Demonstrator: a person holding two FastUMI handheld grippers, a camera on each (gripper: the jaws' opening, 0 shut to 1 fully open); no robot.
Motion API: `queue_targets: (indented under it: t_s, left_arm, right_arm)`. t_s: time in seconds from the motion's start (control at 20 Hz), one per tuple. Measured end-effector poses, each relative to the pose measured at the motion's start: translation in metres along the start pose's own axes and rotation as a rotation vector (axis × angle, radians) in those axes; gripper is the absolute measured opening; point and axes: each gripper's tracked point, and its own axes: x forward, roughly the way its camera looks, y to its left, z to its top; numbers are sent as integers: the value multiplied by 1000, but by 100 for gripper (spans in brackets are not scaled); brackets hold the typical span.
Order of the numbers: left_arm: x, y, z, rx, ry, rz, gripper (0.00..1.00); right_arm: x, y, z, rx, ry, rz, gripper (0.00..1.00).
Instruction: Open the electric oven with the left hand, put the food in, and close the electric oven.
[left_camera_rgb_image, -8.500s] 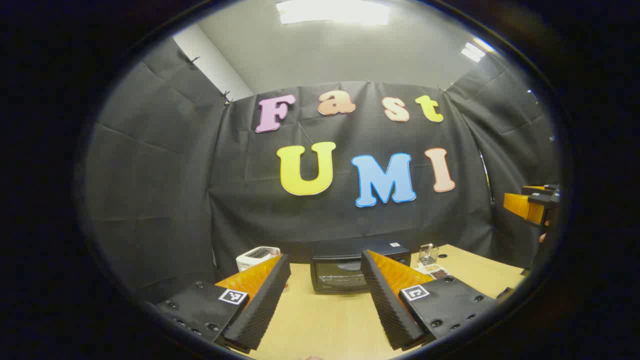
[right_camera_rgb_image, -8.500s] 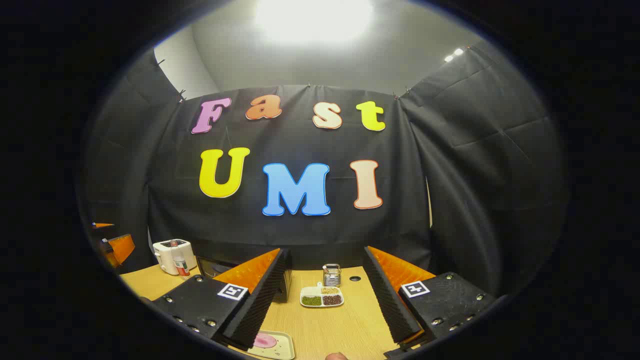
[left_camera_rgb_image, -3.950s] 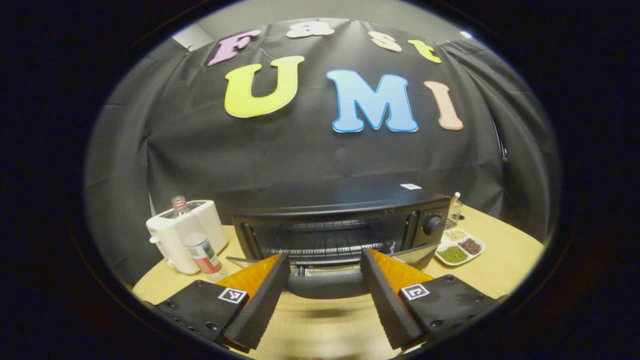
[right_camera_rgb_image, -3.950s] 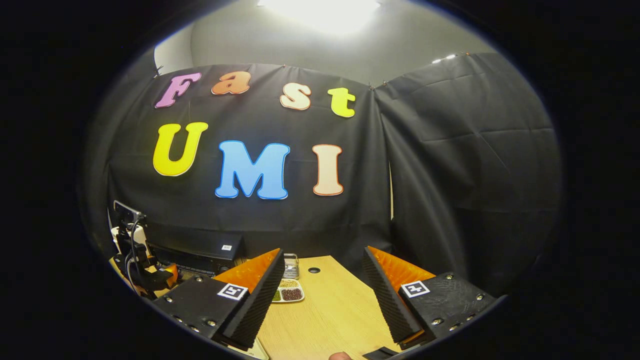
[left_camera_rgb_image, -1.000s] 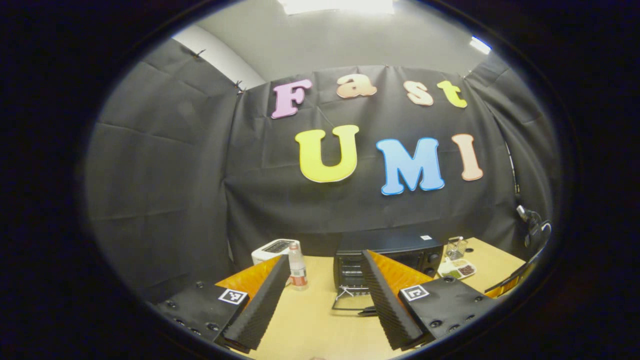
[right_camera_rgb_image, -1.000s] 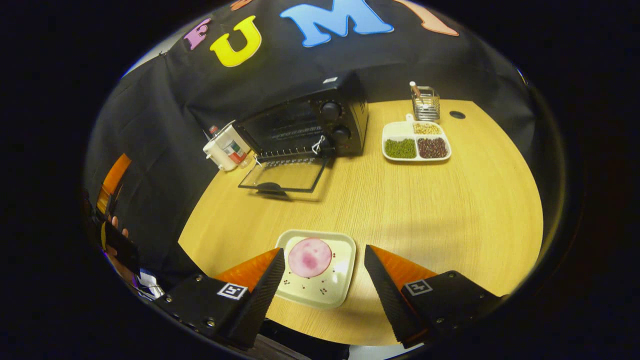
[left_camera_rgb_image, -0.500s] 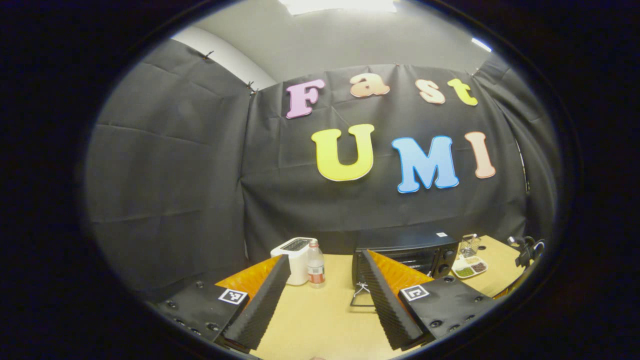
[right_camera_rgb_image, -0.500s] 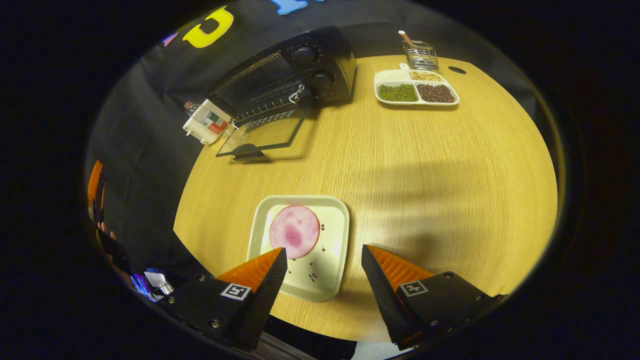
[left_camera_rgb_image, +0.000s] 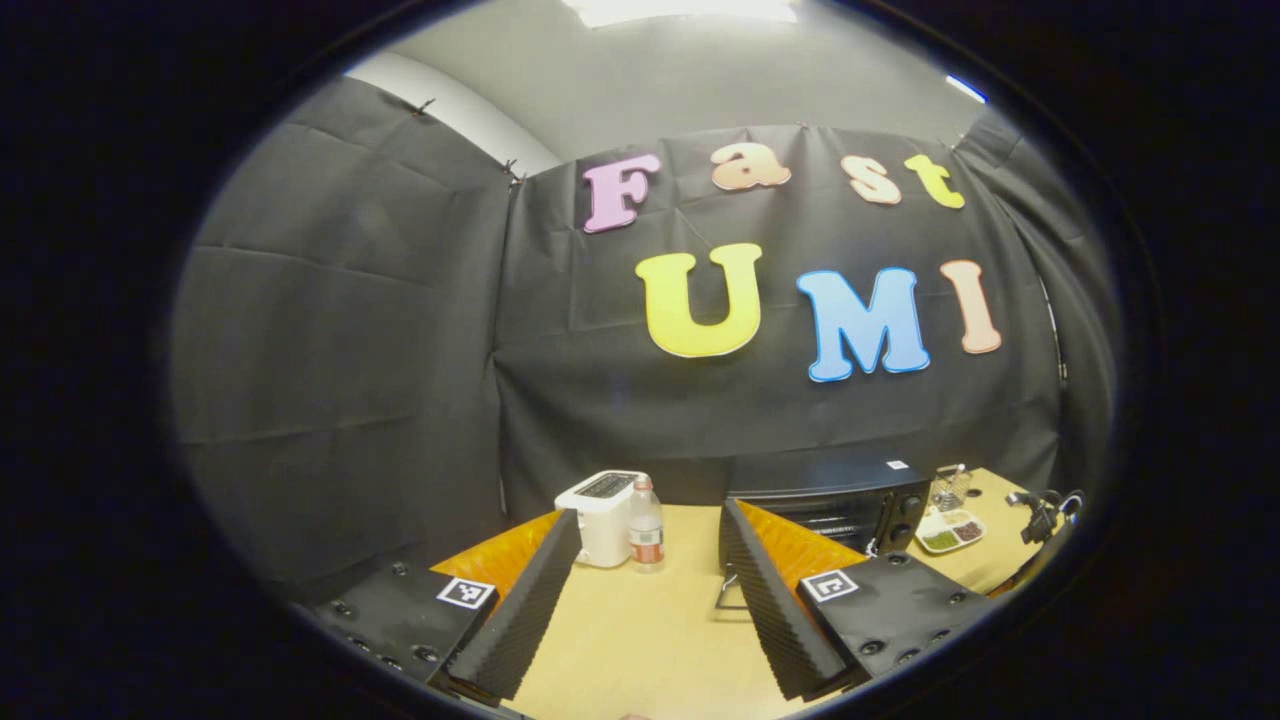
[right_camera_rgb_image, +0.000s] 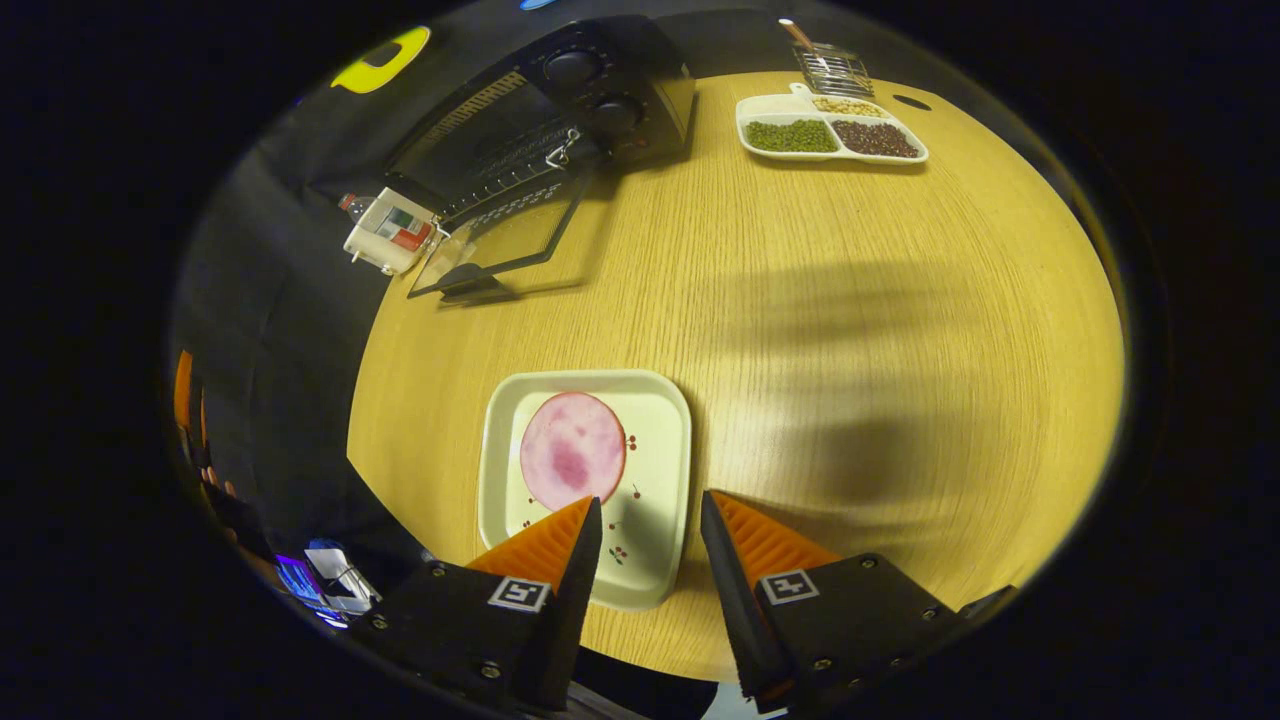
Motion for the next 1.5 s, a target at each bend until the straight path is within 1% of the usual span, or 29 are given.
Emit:
queue_targets:
  t_s: [0.15,0.2,0.25,0.3,0.55,0.6,0.65,0.7,0.8,0.85,1.0,1.05,1.3,1.4,1.45,1.5]
  left_arm:
    - [1,4,-1,-9,5,4,96]
    - [2,3,-2,-11,4,1,98]
    - [2,2,-2,-11,4,0,100]
    - [2,3,-1,-8,4,-1,100]
    - [7,3,-1,-11,7,-2,100]
    - [7,4,-2,-14,8,-2,100]
    - [7,4,-1,-16,7,-3,95]
    - [6,5,0,-17,5,-3,90]
    - [8,3,0,-20,5,-10,97]
    - [9,2,1,-21,3,-14,100]
    - [12,-1,4,-19,-5,-24,100]
    - [13,-3,5,-20,-7,-28,100]
    - [16,-15,2,-42,3,-52,100]
    - [14,-23,2,-50,2,-63,95]
    - [12,-28,4,-53,-1,-69,100]
    - [10,-34,4,-53,-3,-75,100]
  right_arm:
    - [1,0,-1,19,43,4,62]
    - [8,-7,-1,8,47,-32,62]
    - [3,-21,4,12,50,-76,52]
    - [-8,-28,9,25,42,-69,6]
    - [-1,-30,6,53,79,-70,5]
    - [2,-28,7,72,66,-83,4]
    - [-3,-28,5,61,72,-73,2]
    - [-5,-27,7,69,64,-80,1]
    - [-3,-28,5,80,60,-72,1]
    - [-4,-28,4,100,56,-56,1]
    - [-4,-19,0,207,47,27,1]
    - [-4,-17,-1,225,37,38,1]
    - [-14,-14,0,250,-17,66,1]
    - [-21,-10,1,253,-44,86,0]
    - [-26,-6,1,252,-58,102,0]
    - [-32,-2,3,256,-72,121,1]
